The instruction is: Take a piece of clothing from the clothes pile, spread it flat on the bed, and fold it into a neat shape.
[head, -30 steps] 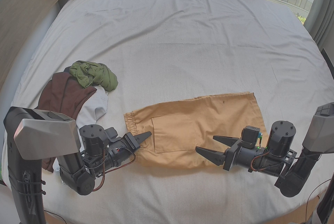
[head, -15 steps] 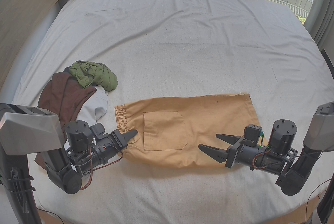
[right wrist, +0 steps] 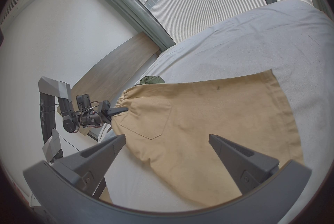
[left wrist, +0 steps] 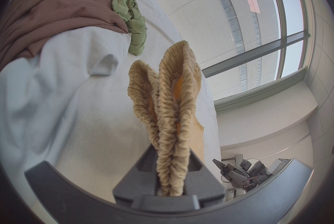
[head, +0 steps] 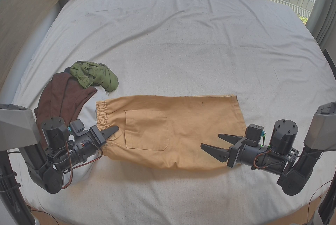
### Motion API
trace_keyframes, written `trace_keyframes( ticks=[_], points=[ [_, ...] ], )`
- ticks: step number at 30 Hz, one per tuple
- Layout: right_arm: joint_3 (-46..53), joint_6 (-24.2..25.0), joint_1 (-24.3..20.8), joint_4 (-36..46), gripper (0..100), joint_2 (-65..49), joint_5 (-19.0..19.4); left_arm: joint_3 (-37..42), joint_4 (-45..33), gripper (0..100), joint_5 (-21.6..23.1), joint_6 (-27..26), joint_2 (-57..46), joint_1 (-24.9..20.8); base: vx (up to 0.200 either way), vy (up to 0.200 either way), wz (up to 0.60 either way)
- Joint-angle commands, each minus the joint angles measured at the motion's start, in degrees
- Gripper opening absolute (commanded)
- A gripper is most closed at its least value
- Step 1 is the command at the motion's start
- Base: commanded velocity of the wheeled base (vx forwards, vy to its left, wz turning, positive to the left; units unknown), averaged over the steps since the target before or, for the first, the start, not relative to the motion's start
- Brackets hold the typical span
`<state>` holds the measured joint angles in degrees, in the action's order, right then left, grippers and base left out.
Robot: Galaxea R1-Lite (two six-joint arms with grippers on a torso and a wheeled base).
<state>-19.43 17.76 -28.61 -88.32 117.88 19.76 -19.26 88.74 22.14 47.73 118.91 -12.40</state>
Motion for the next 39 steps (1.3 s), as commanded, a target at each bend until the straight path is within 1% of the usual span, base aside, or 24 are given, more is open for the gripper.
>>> trace_keyframes(
  ticks=[1,7,10,15,23,27,29,33,39],
  points=[
    [-0.43,-0.01,0.66,-0.01,100,1.12,0.01,2.3,0.03,0,1.15,-0.18,-2.89,1.32,0.0,0.0,0.0],
    [-0.43,-0.01,0.75,-0.01,100,1.3,0.01,3.88,0.03,0,1.59,-0.62,-2.98,2.29,0.0,0.0,0.0],
    [-0.52,-0.1,0.75,-0.01,100,2.09,0.01,4.58,0.03,0,1.68,-1.85,-3.07,2.82,0.0,0.0,0.0],
    [-0.87,-0.18,0.75,-0.01,100,2.35,0.01,5.11,0.03,0,4.05,-2.11,-3.33,5.1,0.0,0.0,0.0],
    [-0.96,-0.18,1.54,-0.01,100,2.35,0.1,6.25,0.03,0,4.76,-1.94,-5.44,6.16,0.0,0.0,0.0],
    [-0.96,-0.18,1.8,-0.01,100,2.35,0.1,5.9,0.03,0,4.76,-1.94,-6.76,5.19,0.0,0.0,0.0],
    [-0.87,-1.68,3.21,-0.01,100,2.09,0.37,5.46,0.03,0,4.67,-1.94,-7.29,3.26,0.0,0.0,0.0],
    [-0.7,-3.61,5.06,-0.01,100,2.0,1.95,4.23,0.03,0,4.4,-2.02,-7.37,1.15,0.0,0.0,0.0],
    [-0.96,-3.7,5.94,-0.1,100,1.74,2.21,2.39,0.03,0,3.97,-1.94,-7.2,-2.19,0.0,0.0,0.0]
  ],
)
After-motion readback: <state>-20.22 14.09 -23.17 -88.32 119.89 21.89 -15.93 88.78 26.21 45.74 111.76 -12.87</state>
